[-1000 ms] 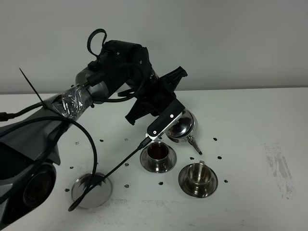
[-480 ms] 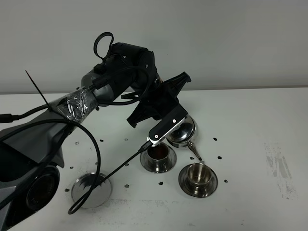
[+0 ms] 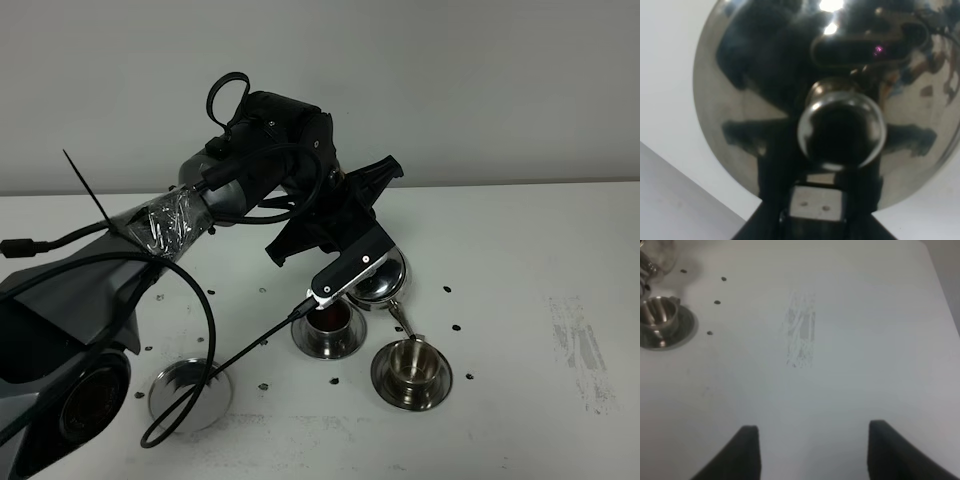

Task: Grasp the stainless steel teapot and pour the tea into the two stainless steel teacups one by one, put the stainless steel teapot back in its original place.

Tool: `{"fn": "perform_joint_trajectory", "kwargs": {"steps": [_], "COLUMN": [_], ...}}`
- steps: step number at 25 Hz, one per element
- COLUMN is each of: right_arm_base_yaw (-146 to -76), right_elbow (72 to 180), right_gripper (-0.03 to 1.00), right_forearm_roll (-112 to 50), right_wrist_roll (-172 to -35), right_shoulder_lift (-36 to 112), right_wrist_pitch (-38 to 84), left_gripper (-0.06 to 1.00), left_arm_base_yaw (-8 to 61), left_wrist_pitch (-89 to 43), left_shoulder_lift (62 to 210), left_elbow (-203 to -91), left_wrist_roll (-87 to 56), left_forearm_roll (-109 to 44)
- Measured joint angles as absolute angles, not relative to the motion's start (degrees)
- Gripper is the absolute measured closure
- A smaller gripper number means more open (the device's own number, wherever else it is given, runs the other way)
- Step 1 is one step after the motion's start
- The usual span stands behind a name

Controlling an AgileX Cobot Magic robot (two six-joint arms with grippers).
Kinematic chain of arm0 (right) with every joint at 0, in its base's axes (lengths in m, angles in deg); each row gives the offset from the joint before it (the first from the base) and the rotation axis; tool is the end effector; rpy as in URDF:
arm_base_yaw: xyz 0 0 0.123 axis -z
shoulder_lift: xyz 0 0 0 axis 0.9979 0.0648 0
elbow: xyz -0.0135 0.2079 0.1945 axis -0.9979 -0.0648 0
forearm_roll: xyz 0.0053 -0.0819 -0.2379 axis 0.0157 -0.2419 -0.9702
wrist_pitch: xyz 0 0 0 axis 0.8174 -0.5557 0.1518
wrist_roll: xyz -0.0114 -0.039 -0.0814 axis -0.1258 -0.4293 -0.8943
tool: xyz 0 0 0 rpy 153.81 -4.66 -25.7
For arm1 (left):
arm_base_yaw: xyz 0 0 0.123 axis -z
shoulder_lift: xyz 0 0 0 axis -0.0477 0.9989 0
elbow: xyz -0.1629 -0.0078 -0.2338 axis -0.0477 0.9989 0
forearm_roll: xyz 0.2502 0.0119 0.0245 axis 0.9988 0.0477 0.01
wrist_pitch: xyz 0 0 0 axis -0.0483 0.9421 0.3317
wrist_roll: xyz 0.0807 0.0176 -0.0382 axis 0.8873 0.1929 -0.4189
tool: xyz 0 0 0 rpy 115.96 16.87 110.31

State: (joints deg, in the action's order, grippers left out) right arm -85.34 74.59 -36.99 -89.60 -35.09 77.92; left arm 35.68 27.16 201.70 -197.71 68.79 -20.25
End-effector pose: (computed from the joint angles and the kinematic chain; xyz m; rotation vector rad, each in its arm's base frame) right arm -0.0072 0.0026 0.2742 -0.1492 2.0901 -0.0673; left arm 0.4511 -0.2938 0.2101 2.5871 0.6603 0.5142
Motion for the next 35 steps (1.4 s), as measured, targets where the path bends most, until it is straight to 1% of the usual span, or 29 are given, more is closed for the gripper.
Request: {"fn": "perform_joint_trajectory", "kwargs": {"steps": [35], "right_arm_base_yaw": [-85.34], "right_elbow": [74.59], "right_gripper": [0.48], "right_forearm_roll": [-36.99], "right_wrist_roll": [-89.6], "right_shoulder_lift": [-35.09], "right_wrist_pitch": [77.92], "left_gripper": [0.68], "left_arm_base_yaw": [39.01], "left_wrist_pitch": [27.14], "left_shoulder_lift": [201.7], "left_elbow": [-197.71], "left_wrist_roll": [68.79], "left_forearm_roll": [-12.49]}}
